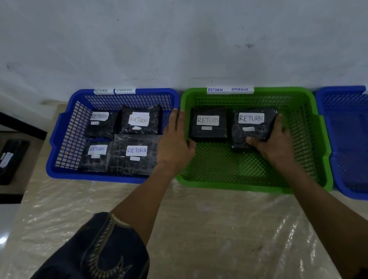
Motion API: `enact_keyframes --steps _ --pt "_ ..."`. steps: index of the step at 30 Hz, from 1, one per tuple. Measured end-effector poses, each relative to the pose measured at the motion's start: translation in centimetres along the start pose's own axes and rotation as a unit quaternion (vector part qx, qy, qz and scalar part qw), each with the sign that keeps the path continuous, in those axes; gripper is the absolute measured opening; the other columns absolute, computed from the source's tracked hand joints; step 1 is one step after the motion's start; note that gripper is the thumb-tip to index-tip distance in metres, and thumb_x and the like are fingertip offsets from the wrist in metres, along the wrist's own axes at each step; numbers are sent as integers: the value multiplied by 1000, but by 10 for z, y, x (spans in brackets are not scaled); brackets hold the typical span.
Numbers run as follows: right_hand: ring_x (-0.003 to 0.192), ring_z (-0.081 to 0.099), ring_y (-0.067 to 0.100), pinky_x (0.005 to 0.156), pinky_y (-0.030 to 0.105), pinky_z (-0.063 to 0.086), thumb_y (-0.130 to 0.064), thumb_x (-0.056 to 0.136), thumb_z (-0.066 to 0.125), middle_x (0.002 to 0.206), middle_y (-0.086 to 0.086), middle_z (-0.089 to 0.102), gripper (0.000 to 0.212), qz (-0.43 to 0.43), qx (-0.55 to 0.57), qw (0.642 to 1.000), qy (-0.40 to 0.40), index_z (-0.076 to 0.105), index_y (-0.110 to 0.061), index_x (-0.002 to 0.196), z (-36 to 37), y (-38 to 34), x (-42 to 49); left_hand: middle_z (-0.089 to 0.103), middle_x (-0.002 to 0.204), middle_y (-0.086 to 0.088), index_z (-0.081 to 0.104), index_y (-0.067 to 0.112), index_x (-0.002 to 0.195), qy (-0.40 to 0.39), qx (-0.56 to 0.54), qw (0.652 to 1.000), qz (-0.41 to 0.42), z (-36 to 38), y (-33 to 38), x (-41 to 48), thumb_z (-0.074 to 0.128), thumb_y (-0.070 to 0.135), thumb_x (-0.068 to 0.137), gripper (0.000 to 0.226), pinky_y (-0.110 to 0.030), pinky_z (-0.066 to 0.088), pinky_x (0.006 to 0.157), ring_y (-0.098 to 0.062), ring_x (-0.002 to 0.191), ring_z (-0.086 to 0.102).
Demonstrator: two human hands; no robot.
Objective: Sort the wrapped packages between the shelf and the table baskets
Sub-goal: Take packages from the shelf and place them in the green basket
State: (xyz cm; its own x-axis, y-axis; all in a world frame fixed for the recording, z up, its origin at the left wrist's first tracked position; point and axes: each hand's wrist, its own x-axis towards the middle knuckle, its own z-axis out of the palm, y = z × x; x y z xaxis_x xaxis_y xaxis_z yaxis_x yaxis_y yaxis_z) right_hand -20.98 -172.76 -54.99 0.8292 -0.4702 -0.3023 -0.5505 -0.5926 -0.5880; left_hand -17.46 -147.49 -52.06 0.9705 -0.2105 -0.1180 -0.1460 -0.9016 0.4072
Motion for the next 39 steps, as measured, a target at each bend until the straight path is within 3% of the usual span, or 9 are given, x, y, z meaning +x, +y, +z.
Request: enact_keyframes --steps 7,20,28,30,34,39 --pt "132 32 43 109 45 30 -47 78 72 145 29 27 113 9 -31 999 -25 -7 -15 152 5 -11 4 -1 162 5 7 18 155 8 -3 1000 2 2 -2 1 53 30 90 80 -49 47 99 -27 139 33" --pt "133 32 44 110 49 32 -54 75 71 145 29 28 115 13 -45 998 -36 -7 -16 152 6 -8 10 1 162 5 10 18 154 17 -22 1000 3 3 -2 1 55 28 89 80 -46 46 100 -27 138 34" --pt "136 38 29 111 47 34 -90 48 58 152 9 33 131 1 47 997 -59 -1 -32 150 -3 4 5 0 162 5 10 19 154 18 -22 1000 9 5 -5 1 54 29 89 80 -47 48 97 -28 140 30" --pt "139 32 29 113 48 30 -84 55 61 156 8 24 126 -14 67 997 -47 -1 -31 150 -4 0 -10 2 162 3 10 18 154 20 -21 999 14 6 -5 2 54 29 89 80 -47 49 95 -29 139 32" --pt "146 7 35 117 50 17 -56 79 64 158 20 1 102 -26 -1 1000 -14 2 -20 152 -1 -2 -39 5 162 0 11 17 154 30 -20 999 25 6 -6 1 56 30 88 80 -46 47 96 -31 136 34" --pt "146 10 32 116 56 13 -58 86 52 158 18 8 87 -52 -90 994 -21 12 -19 152 -5 6 -62 1 162 -3 8 16 154 9 -14 1000 27 3 -6 1 58 34 87 86 -45 43 95 -37 133 36"
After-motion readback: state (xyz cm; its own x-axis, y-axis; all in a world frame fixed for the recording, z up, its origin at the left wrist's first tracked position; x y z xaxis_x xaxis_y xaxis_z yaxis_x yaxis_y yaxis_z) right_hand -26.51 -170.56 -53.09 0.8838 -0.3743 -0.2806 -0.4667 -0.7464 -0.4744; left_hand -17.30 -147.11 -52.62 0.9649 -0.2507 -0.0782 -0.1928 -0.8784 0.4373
